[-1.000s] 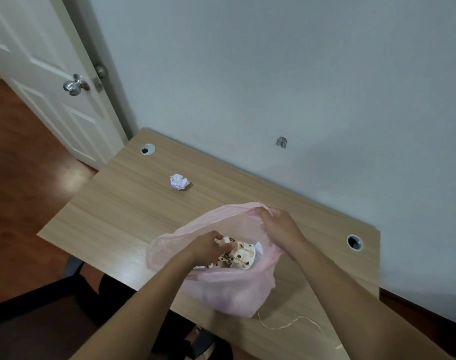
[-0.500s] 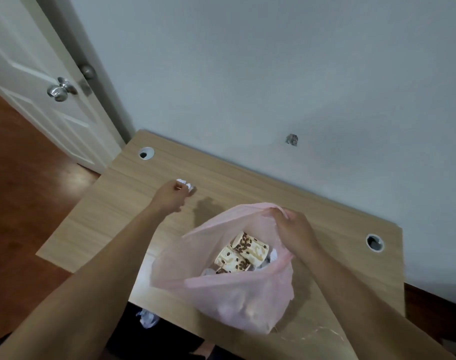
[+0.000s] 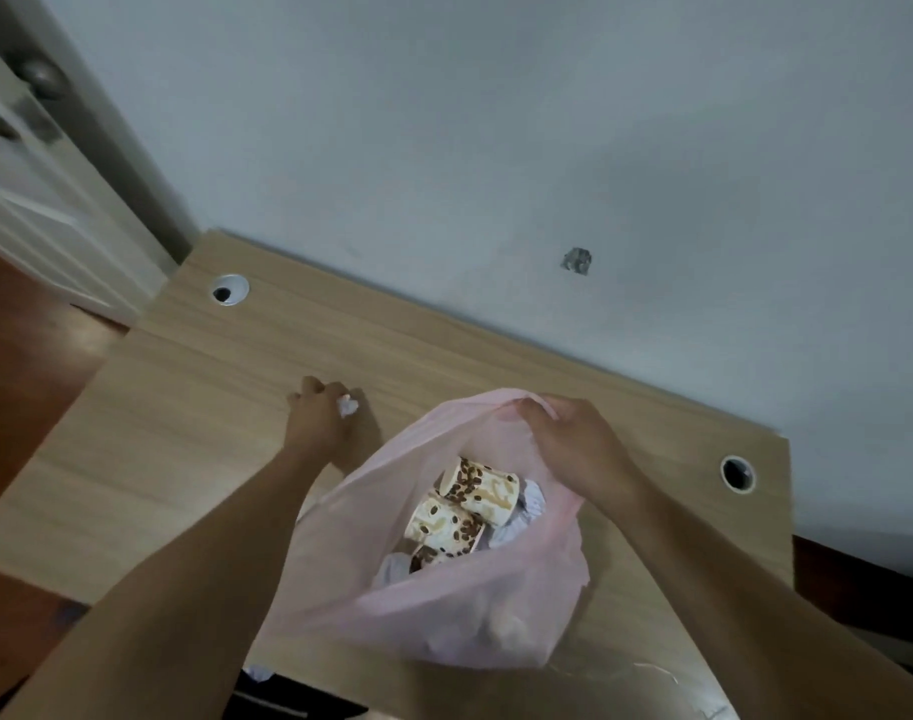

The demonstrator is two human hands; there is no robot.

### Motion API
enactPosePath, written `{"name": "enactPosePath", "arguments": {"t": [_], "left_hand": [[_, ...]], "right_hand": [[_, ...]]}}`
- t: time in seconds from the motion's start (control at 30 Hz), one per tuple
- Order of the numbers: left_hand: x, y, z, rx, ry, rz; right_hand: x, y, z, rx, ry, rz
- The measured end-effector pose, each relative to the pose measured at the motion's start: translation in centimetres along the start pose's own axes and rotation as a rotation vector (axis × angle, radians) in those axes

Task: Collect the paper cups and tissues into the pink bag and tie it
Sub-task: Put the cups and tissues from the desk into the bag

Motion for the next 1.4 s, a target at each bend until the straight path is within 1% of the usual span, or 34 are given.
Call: {"name": "enactPosePath", "arguments": {"t": [0.07, 0.1, 0.17, 0.2, 0.27, 0.3, 0.33, 0.37, 0.4, 0.43, 0.47, 0.6, 0.63, 0.67, 0.7, 0.73, 0.8, 0.87, 0.9, 0.93, 0.97, 1.0, 1.07, 1.1, 1.17, 1.23, 1.4], "left_hand": [[1.1, -0.6, -0.6, 0.169, -0.011, -0.063], [1.5, -0.5, -0.8, 0.32, -0.021, -0.088], [2.6, 0.3, -1.9, 0.756, -0.06, -0.061], [3.5, 1.2, -2.7, 0.916, -0.112, -0.067], [5.8, 3.4, -4.0, 1.054, -0.203, -0.088], [7.1, 4.1, -4.7, 1.1, -0.268, -0.044], [8.5, 4.5, -5.4, 1.129, -0.347, 0.052], [9.9, 4.3, -6.3, 1.119, -0.421, 0.184], [11.6, 3.8, -7.3, 1.052, -0.476, 0.318], [13.3, 2.9, -8.4, 0.926, -0.504, 0.415], [14.8, 1.6, -9.4, 0.773, -0.497, 0.458], [18.5, -3.5, -12.0, 0.174, -0.393, 0.45], [18.9, -3.8, -12.1, 0.061, -0.377, 0.461], [19.6, -3.9, -12.3, 0.011, -0.356, 0.443], [20.5, -3.3, -12.4, 0.025, -0.342, 0.386], [21.4, -2.5, -12.4, 0.09, -0.345, 0.284], [23.5, -0.7, -11.9, 0.237, -0.391, -0.048], [25.9, 0.6, -10.8, 0.242, -0.4, -0.459], [26.8, 0.7, -9.9, 0.211, -0.371, -0.619], [27.4, 0.5, -9.1, 0.184, -0.323, -0.697], [27.6, 0.1, -8.3, 0.145, -0.266, -0.695], [27.6, -0.5, -7.4, 0.099, -0.184, -0.638], [27.3, -1.6, -5.7, 0.049, -0.035, -0.458], [26.8, -1.9, -4.8, 0.072, 0.013, -0.361], [26.5, -1.7, -3.4, 0.199, 0.032, -0.264], [26.5, -1.0, -2.7, 0.313, 0.019, -0.252], [26.9, 2.7, -1.5, 0.591, 0.046, -0.411]], "right_hand": [[-0.1, -0.3, -0.3, -0.015, -0.02, 0.008], [-0.1, -0.4, -0.3, -0.022, -0.024, 0.013], [0.1, -0.7, -0.3, -0.028, -0.028, 0.023], [0.2, -0.8, -0.3, -0.031, -0.026, 0.025], [0.6, -0.9, -0.4, -0.044, -0.013, 0.022], [0.8, -0.9, -0.4, -0.056, -0.015, 0.017], [1.1, -0.9, -0.5, -0.075, -0.019, 0.014], [1.5, -0.9, -0.6, -0.096, -0.023, 0.015], [2.1, -0.8, -0.6, -0.108, -0.023, 0.021], [2.7, -0.7, -0.4, -0.106, -0.018, 0.028], [3.4, -0.5, -0.4, -0.104, -0.015, 0.033], [6.1, 0.1, 0.0, -0.042, 0.009, 0.051], [6.5, 0.2, 0.2, -0.028, 0.018, 0.062], [7.3, 0.3, 0.2, 0.001, 0.026, 0.077], [8.1, 0.4, 0.1, 0.036, 0.038, 0.09], [8.8, 0.6, 0.0, 0.069, 0.056, 0.1], [10.0, 1.1, -0.3, 0.123, 0.086, 0.102], [11.0, 1.5, -0.7, 0.131, 0.085, 0.094], [11.3, 1.6, -0.9, 0.126, 0.084, 0.091], [11.6, 1.8, -1.0, 0.116, 0.084, 0.091], [11.9, 1.9, -1.1, 0.107, 0.085, 0.091], [12.1, 1.9, -1.2, 0.106, 0.088, 0.092], [12.6, 1.9, -1.4, 0.12, 0.091, 0.089], [12.9, 1.9, -1.5, 0.126, 0.092, 0.085], [13.3, 1.8, -1.6, 0.123, 0.091, 0.076], [13.4, 1.8, -1.6, 0.096, 0.082, 0.063], [13.9, 2.0, -0.8, -0.007, 0.122, 0.0]]}}
Point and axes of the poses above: each hand's wrist, its own x-axis away from the middle knuckle, its own y-axis out of the back of the hand, z = x × y, the point moved 4 cm from there along -x, towards the middle knuckle, and after that the axes turned 15 degrees about z, right-handed, at the moved point
